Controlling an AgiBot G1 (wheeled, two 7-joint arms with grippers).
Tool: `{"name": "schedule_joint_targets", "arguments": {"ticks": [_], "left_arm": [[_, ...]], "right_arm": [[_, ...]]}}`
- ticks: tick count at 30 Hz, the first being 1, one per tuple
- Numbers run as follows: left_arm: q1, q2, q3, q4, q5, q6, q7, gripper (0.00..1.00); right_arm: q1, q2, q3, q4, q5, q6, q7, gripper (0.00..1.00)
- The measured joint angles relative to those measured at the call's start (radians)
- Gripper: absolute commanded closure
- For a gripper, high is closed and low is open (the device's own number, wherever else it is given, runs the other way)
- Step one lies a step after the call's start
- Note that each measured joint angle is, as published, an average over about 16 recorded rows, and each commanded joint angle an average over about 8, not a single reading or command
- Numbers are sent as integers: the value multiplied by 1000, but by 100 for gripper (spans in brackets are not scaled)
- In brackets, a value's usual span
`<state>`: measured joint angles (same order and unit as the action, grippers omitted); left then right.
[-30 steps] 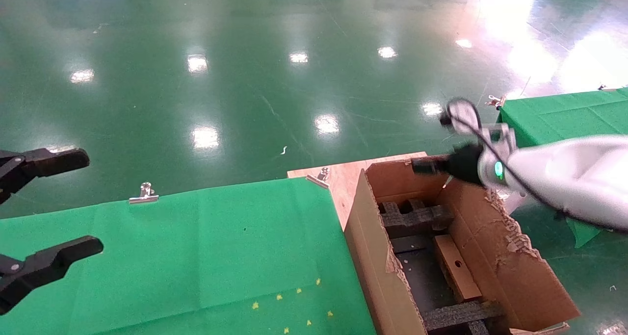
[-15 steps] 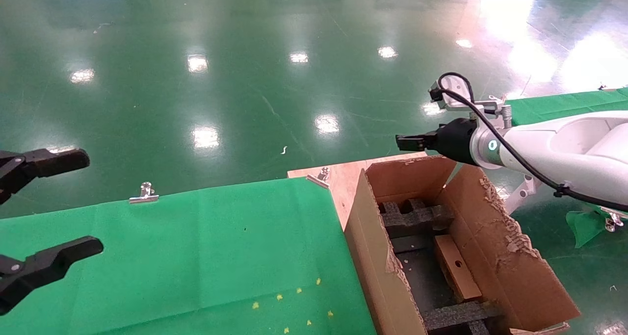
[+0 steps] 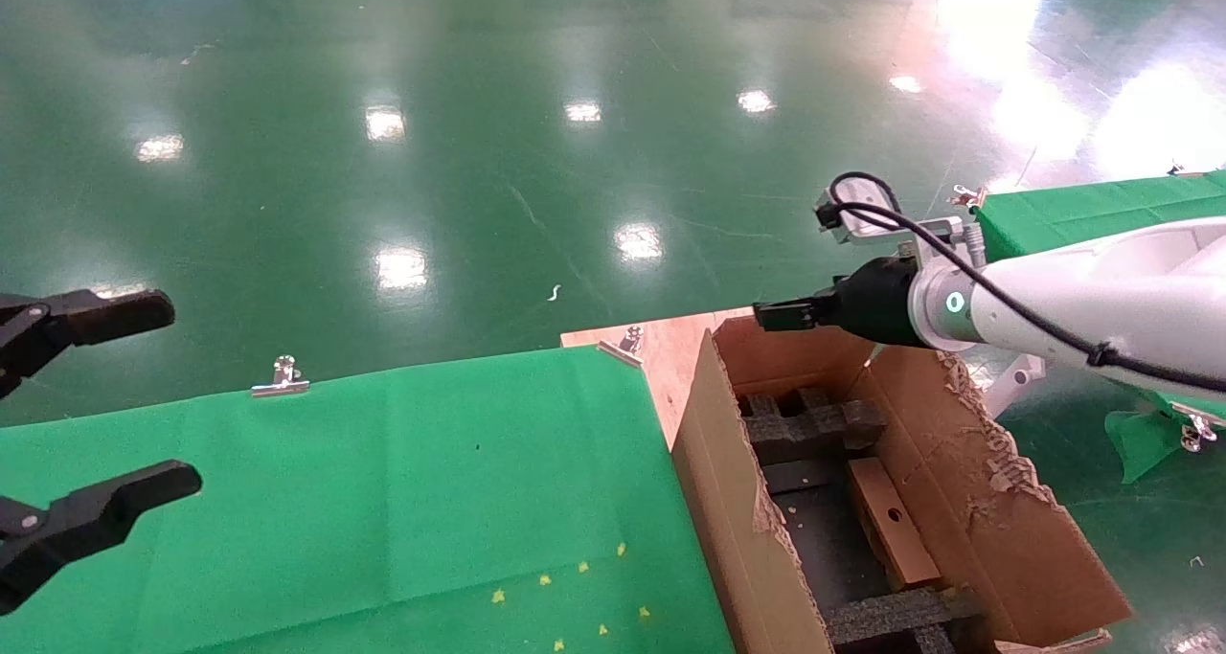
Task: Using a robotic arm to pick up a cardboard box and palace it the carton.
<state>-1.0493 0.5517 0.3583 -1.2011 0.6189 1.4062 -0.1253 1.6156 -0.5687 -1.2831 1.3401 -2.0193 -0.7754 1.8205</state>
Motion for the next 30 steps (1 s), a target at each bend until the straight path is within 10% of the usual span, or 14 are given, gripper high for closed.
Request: {"name": "schedule_joint_targets", "arguments": {"ticks": [30], "left_arm": [[0, 0, 0, 0, 0, 0, 0, 0]], "right_arm": [[-320, -25, 594, -33, 763, -426, -966, 0]]}}
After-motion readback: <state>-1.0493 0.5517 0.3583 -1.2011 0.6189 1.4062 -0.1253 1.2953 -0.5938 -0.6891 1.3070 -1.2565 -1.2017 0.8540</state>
